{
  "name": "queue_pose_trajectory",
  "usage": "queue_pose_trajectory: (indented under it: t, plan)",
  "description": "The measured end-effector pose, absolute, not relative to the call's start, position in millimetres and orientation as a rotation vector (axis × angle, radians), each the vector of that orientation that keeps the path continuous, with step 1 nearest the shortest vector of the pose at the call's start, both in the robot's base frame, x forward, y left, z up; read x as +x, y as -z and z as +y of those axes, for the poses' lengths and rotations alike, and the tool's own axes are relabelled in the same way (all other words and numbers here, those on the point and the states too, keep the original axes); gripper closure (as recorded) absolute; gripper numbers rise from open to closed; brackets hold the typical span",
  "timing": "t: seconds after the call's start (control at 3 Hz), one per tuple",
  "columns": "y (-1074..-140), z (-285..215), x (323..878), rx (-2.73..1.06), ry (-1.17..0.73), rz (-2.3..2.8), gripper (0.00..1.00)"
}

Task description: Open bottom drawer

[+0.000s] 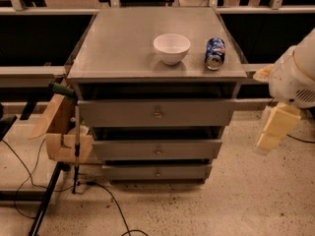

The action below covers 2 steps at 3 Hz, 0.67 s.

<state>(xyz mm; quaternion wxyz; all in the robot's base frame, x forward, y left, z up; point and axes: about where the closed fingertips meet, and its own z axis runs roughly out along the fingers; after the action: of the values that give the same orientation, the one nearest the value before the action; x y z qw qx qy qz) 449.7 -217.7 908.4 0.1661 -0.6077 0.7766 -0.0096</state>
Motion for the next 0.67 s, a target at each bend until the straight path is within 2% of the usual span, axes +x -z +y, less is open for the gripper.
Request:
queue_pose_trajectory:
  t: [0.67]
  plan:
    - [-720.1,-205.3,464.8,-1.663,-0.244,2.275,0.0]
